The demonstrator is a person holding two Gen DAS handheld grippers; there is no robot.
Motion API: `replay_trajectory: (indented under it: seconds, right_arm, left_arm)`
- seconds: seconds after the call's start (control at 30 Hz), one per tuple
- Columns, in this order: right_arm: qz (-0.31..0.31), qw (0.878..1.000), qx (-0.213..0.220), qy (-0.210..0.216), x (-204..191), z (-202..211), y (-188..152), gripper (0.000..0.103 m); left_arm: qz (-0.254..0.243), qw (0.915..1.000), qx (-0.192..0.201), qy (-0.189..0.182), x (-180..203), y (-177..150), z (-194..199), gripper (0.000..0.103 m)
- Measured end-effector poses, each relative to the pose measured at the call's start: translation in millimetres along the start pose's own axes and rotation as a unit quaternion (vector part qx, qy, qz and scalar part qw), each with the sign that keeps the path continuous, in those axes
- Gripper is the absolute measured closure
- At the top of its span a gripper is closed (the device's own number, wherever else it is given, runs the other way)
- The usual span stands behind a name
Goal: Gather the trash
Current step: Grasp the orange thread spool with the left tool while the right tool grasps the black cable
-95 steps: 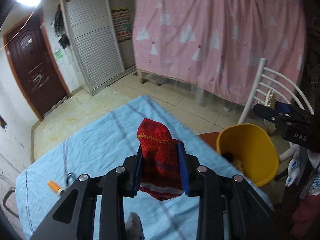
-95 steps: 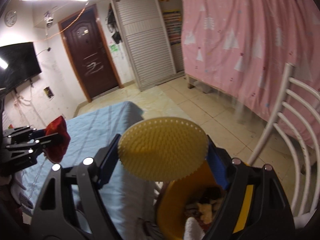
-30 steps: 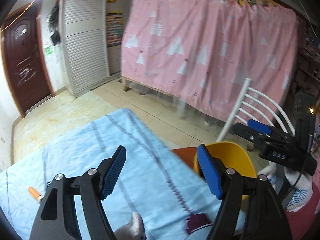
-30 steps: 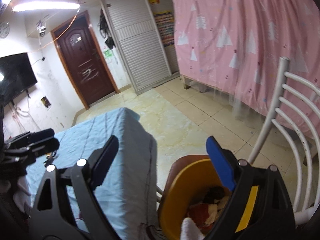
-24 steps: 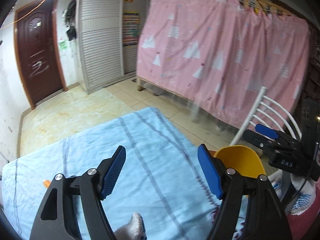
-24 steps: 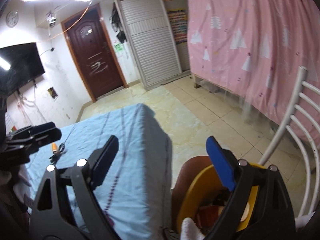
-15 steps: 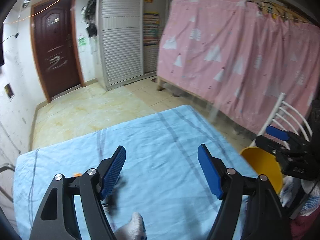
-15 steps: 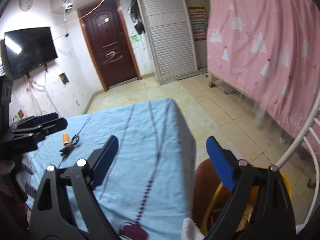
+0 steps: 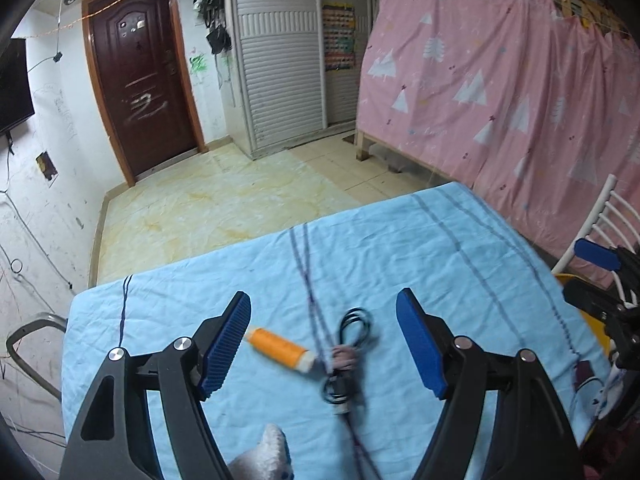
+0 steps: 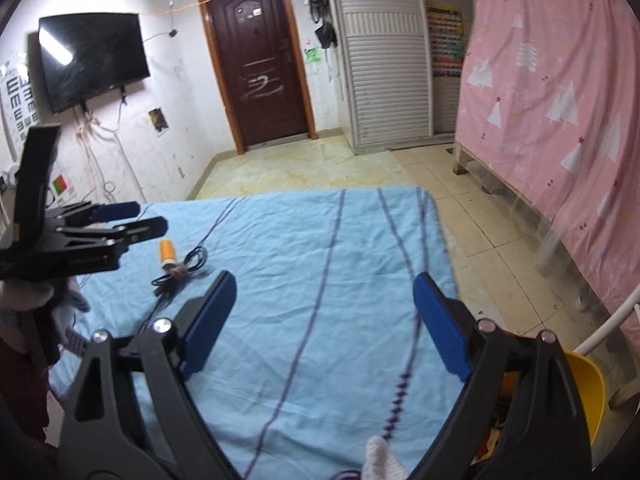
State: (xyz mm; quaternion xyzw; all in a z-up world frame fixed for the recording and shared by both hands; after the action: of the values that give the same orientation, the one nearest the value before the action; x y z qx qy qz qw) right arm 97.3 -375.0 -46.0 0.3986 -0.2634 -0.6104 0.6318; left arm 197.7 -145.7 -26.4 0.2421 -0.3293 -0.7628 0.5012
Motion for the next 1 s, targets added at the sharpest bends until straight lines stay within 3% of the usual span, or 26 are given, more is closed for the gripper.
replay_trajectory:
  seconds: [0.23, 0.63, 1.0]
  right_arm:
    - [0.021, 1.000, -0.014, 0.013, -23, -13, 0, 0.016]
    - [0.040, 0.998, -0.034, 0.018, -46, -33, -1, 0.016]
    - [0.062, 0.996, -0.053, 0.031, -70, -56, 0, 0.016]
  left_arm:
    - [0.001, 0.9998, -0.021, 0.008, -20, -13, -17, 0.036]
    - [-0.055, 0.9969, -0.057, -0.003, -36, -31, -46, 0.029]
    - [-0.042, 0.9960, -0.063, -0.046, -38, -37, -62, 0.029]
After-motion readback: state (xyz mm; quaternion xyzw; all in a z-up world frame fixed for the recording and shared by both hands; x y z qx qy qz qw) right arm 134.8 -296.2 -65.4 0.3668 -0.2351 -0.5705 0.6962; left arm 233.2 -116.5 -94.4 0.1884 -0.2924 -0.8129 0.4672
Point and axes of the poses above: each gripper's, at about its wrist camera, not at the fingertips, and z roughly against the way its jaws point, x to its right, y to its top, the point moved 4 cm from there along -z, roughly the way its jaws point, and after that the axes turned 4 degrees about x, right-handed, at the moved point
